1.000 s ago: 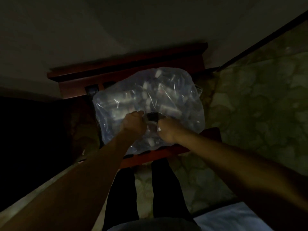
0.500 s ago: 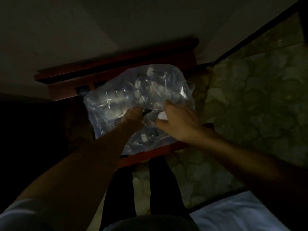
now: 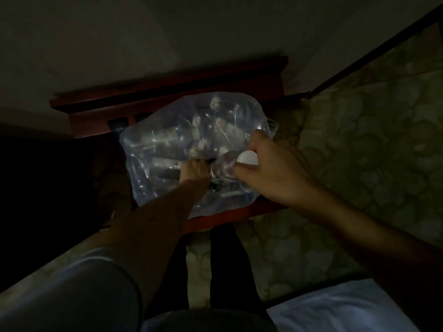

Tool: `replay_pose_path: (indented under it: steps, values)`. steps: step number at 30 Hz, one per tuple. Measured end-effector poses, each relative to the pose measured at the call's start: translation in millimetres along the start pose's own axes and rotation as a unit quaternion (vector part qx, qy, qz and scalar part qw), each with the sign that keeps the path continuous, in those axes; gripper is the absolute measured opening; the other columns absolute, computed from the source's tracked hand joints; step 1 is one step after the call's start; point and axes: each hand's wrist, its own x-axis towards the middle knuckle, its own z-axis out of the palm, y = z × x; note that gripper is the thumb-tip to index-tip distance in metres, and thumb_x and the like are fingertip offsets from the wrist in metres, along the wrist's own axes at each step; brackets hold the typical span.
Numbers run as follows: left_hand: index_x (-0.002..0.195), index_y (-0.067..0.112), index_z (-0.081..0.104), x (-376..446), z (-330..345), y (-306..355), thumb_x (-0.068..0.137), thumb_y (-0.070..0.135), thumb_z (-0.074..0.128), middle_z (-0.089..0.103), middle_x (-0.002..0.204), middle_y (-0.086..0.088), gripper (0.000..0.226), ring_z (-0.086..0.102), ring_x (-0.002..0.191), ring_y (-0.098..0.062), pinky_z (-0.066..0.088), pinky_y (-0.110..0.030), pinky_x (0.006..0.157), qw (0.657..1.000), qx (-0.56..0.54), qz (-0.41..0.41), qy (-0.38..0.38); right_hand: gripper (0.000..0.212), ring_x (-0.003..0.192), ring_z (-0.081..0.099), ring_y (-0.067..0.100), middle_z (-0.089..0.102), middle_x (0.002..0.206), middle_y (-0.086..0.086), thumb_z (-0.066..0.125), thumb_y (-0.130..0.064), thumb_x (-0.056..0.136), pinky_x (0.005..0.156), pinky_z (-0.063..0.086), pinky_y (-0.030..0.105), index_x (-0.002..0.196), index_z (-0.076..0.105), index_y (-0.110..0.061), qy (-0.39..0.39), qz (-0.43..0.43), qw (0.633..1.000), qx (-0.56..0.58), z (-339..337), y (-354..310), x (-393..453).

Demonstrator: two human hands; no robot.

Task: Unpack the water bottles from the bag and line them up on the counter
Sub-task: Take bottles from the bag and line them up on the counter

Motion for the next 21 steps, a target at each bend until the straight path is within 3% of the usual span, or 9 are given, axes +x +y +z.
replay_pose_path:
  steps: [4, 6, 8, 12, 16, 21]
  values:
    - [0.113, 0.016, 0.061, -13, -3, -6, 0.099, 0.016, 0.048, 0.067, 0.113, -0.003, 0.019, 0.063, 0.103, -0.019, 0.042, -0.028, 0.074, 0.999, 0.013, 0.006, 0.032, 0.033, 0.074, 0.052, 0.010, 0.049, 0.082, -0.008, 0.062, -0.043, 0.085, 0.051, 0.037, 0.021, 0.101, 0.042, -0.022, 0.007, 0.015, 1.000, 0.026, -6, 4, 2]
    - [0.121, 0.015, 0.057, -22, -11, -12, 0.097, 0.015, 0.049, 0.063, 0.119, -0.005, 0.025, 0.061, 0.108, -0.023, 0.045, -0.032, 0.079, 0.998, 0.034, 0.030, 0.044, 0.032, 0.072, 0.050, 0.007, 0.048, 0.082, -0.010, 0.065, -0.042, 0.084, 0.051, 0.037, 0.021, 0.099, 0.044, -0.023, 0.010, 0.017, 0.999, 0.041, -11, 7, 0]
    - [0.129, 0.016, 0.050, -33, -18, -16, 0.095, 0.012, 0.048, 0.061, 0.120, -0.006, 0.034, 0.061, 0.105, -0.022, 0.041, -0.032, 0.073, 0.994, 0.079, 0.051, 0.056, 0.032, 0.070, 0.048, 0.004, 0.047, 0.081, -0.011, 0.066, -0.042, 0.084, 0.051, 0.035, 0.021, 0.098, 0.043, -0.024, 0.005, 0.020, 0.999, 0.045, -15, 10, -4]
    - [0.141, 0.027, 0.040, -57, -26, -33, 0.100, 0.020, 0.043, 0.057, 0.132, -0.001, 0.042, 0.063, 0.105, -0.021, 0.046, -0.029, 0.076, 0.991, 0.053, 0.090, 0.088, 0.031, 0.079, 0.055, 0.014, 0.053, 0.089, -0.004, 0.066, -0.041, 0.084, 0.053, 0.039, 0.025, 0.095, 0.044, -0.022, -0.001, 0.019, 0.999, 0.045, -16, 16, -12]
    - [0.135, 0.023, 0.046, -87, -49, -56, 0.100, 0.039, 0.044, 0.060, 0.123, 0.001, 0.038, 0.065, 0.097, -0.022, 0.052, -0.035, 0.079, 0.988, -0.028, 0.068, 0.132, 0.029, 0.087, 0.060, 0.023, 0.059, 0.096, 0.003, 0.066, -0.038, 0.083, 0.066, 0.053, 0.037, 0.095, 0.046, -0.021, -0.002, 0.016, 0.999, 0.033, -15, 15, -17]
    - [0.110, 0.019, 0.055, -125, -60, -75, 0.091, 0.051, 0.058, 0.066, 0.100, 0.000, 0.037, 0.065, 0.081, -0.021, 0.049, -0.030, 0.061, 0.961, -0.168, 0.016, 0.217, 0.024, 0.087, 0.062, 0.023, 0.060, 0.092, -0.001, 0.068, -0.033, 0.080, 0.073, 0.056, 0.045, 0.091, 0.048, -0.027, 0.007, 0.012, 0.999, 0.045, -19, 0, -21]
